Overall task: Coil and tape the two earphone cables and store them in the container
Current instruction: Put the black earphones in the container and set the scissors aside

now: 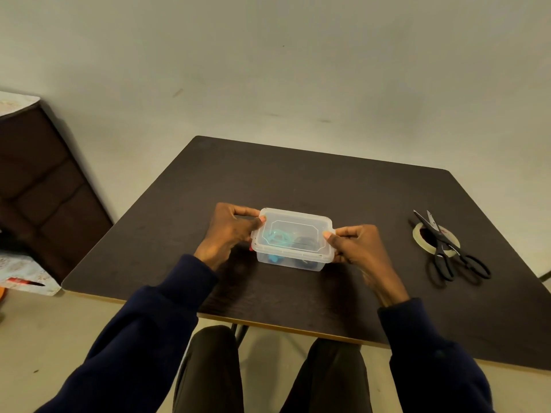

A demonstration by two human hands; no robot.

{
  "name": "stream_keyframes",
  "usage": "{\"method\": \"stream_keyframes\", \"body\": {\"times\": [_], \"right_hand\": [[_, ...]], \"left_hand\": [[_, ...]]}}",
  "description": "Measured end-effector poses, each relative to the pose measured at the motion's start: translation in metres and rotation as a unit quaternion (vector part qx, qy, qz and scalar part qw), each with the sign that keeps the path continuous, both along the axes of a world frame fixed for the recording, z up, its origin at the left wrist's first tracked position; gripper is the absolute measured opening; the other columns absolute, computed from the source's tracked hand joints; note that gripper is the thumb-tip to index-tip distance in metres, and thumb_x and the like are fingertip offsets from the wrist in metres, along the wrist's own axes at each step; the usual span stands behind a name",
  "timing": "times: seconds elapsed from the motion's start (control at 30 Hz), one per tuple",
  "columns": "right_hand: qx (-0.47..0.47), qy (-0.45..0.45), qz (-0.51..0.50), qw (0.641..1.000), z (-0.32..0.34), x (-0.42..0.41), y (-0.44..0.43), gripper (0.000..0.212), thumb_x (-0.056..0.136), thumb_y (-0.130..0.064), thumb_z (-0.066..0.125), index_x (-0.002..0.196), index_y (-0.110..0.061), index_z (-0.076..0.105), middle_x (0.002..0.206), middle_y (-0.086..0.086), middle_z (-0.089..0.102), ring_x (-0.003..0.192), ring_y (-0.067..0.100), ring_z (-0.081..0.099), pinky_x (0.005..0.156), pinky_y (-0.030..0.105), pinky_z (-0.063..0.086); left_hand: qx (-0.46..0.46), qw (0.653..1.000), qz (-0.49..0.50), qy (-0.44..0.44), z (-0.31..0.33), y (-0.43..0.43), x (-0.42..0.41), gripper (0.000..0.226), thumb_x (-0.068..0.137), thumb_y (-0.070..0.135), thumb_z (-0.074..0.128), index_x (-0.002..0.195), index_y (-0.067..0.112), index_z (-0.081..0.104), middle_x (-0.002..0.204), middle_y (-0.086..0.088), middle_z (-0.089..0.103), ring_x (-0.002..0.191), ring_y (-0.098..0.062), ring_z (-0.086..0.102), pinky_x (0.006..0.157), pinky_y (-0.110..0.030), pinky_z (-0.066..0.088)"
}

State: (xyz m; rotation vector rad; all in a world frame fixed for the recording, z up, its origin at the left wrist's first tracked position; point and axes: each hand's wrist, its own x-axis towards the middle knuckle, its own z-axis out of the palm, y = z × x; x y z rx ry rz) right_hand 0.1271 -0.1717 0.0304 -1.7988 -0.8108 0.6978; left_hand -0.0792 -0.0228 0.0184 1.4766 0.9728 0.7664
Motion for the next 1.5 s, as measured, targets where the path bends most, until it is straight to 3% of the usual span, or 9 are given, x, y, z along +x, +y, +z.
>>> {"method": "stream_keyframes", "body": {"times": [0.2,0.37,0.5,0.6,0.7,0.93,1.2,1.5], "right_hand": [[0.02,-0.002,-0.001,1.0,-0.003,0.0,-0.001,0.009,0.089,-0.02,0.075,0.089,-0.011,0.074,0.082,0.005,0.077,0.065,0.016,0.074,0.059,0.027,0.061],[0.035,-0.007,-0.005,0.999,-0.012,-0.004,-0.014,0.013,0.093,-0.034,0.068,0.093,-0.021,0.071,0.084,-0.003,0.075,0.07,0.015,0.074,0.059,0.023,0.06],[0.042,0.013,-0.001,0.999,-0.012,-0.001,-0.019,0.011,0.097,-0.032,0.063,0.096,-0.024,0.07,0.089,-0.005,0.075,0.076,0.012,0.074,0.063,0.023,0.061],[0.037,0.008,0.01,0.999,-0.013,0.006,-0.023,0.015,0.095,-0.03,0.065,0.105,-0.02,0.071,0.094,-0.006,0.074,0.081,0.012,0.075,0.068,0.025,0.062],[0.04,0.001,0.02,0.999,-0.013,0.013,-0.025,0.015,0.093,-0.025,0.068,0.107,-0.02,0.07,0.094,-0.009,0.074,0.082,0.01,0.075,0.068,0.023,0.061],[0.051,-0.006,-0.003,0.999,-0.008,0.031,-0.001,0.008,0.095,-0.015,0.067,0.1,-0.014,0.074,0.085,-0.005,0.075,0.076,0.012,0.075,0.067,0.026,0.062],[0.049,0.003,0.01,0.999,0.004,0.067,0.036,0.005,0.095,-0.012,0.067,0.098,-0.014,0.071,0.086,-0.003,0.074,0.071,0.008,0.074,0.059,0.019,0.058],[0.001,-0.027,0.016,1.0,0.001,0.096,0.07,0.013,0.094,-0.015,0.069,0.106,-0.01,0.071,0.093,0.002,0.075,0.077,0.011,0.075,0.062,0.02,0.059]], "left_hand": [[-0.007,1.0,-0.01,-0.008,-0.001,-0.001,0.0,0.02,0.088,0.016,0.073,0.106,0.009,0.074,0.098,-0.004,0.077,0.084,-0.017,0.076,0.063,-0.029,0.06],[-0.022,0.999,0.012,-0.042,-0.007,-0.017,0.001,0.022,0.095,0.024,0.064,0.113,0.015,0.074,0.102,0.0,0.077,0.089,-0.015,0.075,0.074,-0.032,0.062],[-0.071,0.997,-0.004,-0.04,-0.008,-0.02,0.002,0.031,0.097,0.037,0.06,0.103,0.012,0.076,0.1,-0.006,0.077,0.095,-0.025,0.073,0.085,-0.041,0.06],[-0.091,0.994,-0.011,-0.052,-0.008,-0.021,0.0,0.02,0.093,0.025,0.068,0.107,0.011,0.074,0.106,-0.006,0.076,0.099,-0.023,0.073,0.09,-0.043,0.059],[-0.107,0.992,-0.028,-0.059,-0.008,-0.024,0.002,0.029,0.086,0.016,0.073,0.114,0.009,0.071,0.111,-0.007,0.074,0.1,-0.021,0.073,0.091,-0.043,0.058],[-0.091,0.992,-0.021,-0.079,-0.006,-0.007,0.027,0.029,0.086,0.013,0.074,0.113,0.005,0.071,0.108,-0.009,0.075,0.097,-0.02,0.074,0.091,-0.041,0.058],[-0.119,0.989,-0.015,-0.086,0.0,0.028,0.063,0.034,0.083,0.011,0.076,0.114,0.002,0.069,0.112,-0.012,0.073,0.099,-0.023,0.073,0.091,-0.044,0.058],[-0.108,0.991,-0.013,-0.073,-0.003,0.056,0.086,0.033,0.084,0.016,0.076,0.115,0.006,0.07,0.11,-0.01,0.074,0.097,-0.022,0.074,0.091,-0.043,0.059]]}}
